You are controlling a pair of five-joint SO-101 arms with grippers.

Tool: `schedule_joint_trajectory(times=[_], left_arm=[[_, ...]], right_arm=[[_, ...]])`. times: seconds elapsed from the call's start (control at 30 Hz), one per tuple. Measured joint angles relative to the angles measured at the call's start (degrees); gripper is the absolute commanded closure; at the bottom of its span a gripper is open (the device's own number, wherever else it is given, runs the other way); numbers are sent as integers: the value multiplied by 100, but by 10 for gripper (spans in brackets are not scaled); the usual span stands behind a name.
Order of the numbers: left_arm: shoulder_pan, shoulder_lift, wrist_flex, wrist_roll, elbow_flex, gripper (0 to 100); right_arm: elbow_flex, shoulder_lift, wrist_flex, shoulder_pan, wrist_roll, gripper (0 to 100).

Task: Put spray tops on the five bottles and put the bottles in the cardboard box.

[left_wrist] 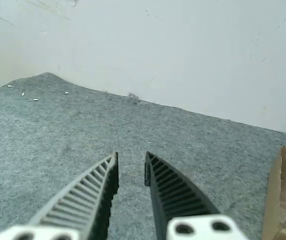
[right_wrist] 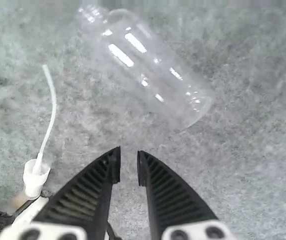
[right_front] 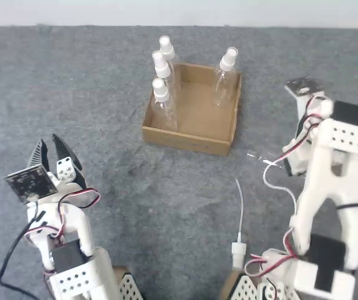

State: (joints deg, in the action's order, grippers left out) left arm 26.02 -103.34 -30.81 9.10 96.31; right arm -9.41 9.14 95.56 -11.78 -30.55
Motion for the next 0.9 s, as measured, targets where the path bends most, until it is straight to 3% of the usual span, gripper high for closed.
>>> schedule_joint_trajectory(times=[0.3,0.57,0.9], left_arm=[[0,0,0,0,0,916],[0,0,0,0,0,916],[0,0,0,0,0,916]], right_arm=[[-598,308,-774,510,-97,973],[-598,308,-844,782,-1319,714],[-1099,308,-1169,1081,-2611,727]])
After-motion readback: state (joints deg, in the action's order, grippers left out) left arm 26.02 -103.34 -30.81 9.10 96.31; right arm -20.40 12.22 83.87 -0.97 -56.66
